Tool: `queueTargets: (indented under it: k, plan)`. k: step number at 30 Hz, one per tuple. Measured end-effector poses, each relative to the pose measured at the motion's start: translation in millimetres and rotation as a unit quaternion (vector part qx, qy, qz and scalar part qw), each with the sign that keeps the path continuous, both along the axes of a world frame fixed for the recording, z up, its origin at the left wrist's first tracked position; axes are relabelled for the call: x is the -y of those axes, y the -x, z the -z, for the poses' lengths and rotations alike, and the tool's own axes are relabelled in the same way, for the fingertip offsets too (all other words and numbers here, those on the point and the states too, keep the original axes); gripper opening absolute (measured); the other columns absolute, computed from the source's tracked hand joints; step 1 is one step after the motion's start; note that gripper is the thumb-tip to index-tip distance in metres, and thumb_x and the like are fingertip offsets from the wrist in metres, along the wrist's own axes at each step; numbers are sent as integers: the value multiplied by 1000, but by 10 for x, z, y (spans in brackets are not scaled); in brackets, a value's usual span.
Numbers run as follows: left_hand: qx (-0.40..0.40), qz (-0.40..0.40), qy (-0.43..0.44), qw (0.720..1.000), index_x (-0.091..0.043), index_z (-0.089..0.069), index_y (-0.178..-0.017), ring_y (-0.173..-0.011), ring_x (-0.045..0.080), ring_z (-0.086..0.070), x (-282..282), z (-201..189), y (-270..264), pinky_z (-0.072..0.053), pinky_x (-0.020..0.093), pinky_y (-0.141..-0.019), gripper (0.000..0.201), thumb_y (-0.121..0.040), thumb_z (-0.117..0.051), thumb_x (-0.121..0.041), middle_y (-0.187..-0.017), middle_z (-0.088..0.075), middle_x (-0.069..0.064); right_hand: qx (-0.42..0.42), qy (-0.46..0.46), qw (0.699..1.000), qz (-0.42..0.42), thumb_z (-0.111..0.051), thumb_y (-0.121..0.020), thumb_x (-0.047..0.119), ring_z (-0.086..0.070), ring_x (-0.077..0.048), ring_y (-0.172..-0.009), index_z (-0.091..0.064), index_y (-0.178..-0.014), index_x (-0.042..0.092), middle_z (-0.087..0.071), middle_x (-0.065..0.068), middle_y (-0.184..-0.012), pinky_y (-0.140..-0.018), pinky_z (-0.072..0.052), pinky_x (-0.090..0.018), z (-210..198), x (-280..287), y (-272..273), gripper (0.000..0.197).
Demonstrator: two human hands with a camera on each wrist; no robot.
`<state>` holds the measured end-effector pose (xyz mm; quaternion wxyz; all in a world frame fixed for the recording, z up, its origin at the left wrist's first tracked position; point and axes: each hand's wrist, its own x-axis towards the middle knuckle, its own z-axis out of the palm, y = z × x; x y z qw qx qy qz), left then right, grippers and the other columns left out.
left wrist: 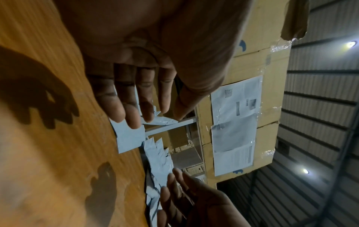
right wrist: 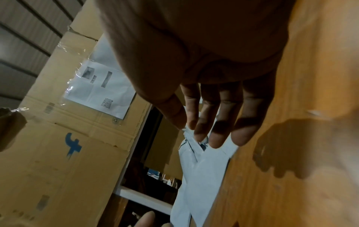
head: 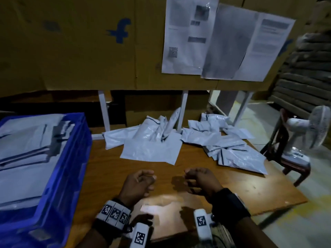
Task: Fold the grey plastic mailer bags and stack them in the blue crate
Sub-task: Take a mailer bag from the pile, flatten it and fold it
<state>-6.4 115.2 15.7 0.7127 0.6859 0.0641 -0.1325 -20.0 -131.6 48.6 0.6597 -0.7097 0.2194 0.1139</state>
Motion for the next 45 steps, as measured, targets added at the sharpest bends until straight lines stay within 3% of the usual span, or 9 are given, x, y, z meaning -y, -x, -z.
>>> queueTargets:
  k: [9,13,17,23,29,33,36,41,45]
  plan:
    - [-16,-61,34,997,-7,-68,-107,-68,24,-67,311,59,-1838,-50,32,-62,10,-97,-66,-9,-92,-72,15,5,29,999,16,-72,-95,34,-66,-26,-82,-72,-108,9,-76,-13,-105,-67,-53,-33,-167,71,-2224,28]
    - [21,-84,0,996,-19,-67,-106,-69,15,-72,238,7,-2444,-53,32,-63,8,-101,-61,-16,-95,-73,7,-23,88,995,32,-74,-88,52,-68,-30,-95,-68,-90,7,-68,-13,-95,-78,-63,-47,-29,-10,-3090,46]
    - [29,-69,31,997,-22,-65,-103,-77,21,-70,277,10,-2717,-54,32,-66,18,-89,-75,-28,-100,-73,8,-48,102,991,72,-79,-71,71,-65,-34,-95,-65,-110,2,-67,-16,-102,-66,-64,-48,230,-88,-3628,81]
    - [9,-107,37,994,-14,-69,-110,-75,15,-71,375,270,-2822,-54,32,-69,19,-92,-74,-20,-104,-75,10,-4,125,989,79,-76,-87,52,-69,-36,-91,-64,-87,5,-70,-19,-98,-68,-64,-52,381,-41,-3826,48]
    - [36,-123,37,991,-28,-69,-106,-85,24,-74,506,294,-2486,-53,38,-72,18,-90,-77,-25,-108,-75,9,59,113,990,62,-74,-75,62,-71,-35,-82,-69,-82,9,-72,-14,-82,-82,-61,-56,244,251,-3288,54]
    - [53,-108,9,993,-18,-68,-111,-85,26,-72,650,232,-2016,-57,39,-72,22,-90,-76,-14,-104,-74,14,140,69,988,7,-73,-93,42,-70,-38,-88,-69,-95,18,-73,-14,-90,-81,-60,-55,55,574,-2477,25]
    - [82,-145,2,986,-9,-71,-108,-91,32,-72,839,198,-1517,-56,32,-70,20,-89,-75,-3,-100,-75,17,258,274,923,-81,-70,-93,49,-69,-10,-98,-65,-125,35,-74,11,-112,-82,-60,-40,66,886,-1780,35]
    - [-21,-115,17,993,-12,-72,-101,-74,33,-72,1314,186,-519,-54,28,-53,33,-101,-59,-42,-93,-77,13,306,511,778,-197,-67,-72,33,-65,-35,-96,-65,-132,25,-69,-5,-119,-74,-56,-43,509,1099,-414,60]
    - [-81,-107,-31,990,-18,-73,-100,-85,26,-75,1545,536,137,-62,42,-75,32,-81,-83,-42,-97,-78,11,241,568,737,-276,-69,-70,38,-60,-37,-90,-63,-123,27,-65,-5,-114,-70,-49,-43,844,1028,320,55]
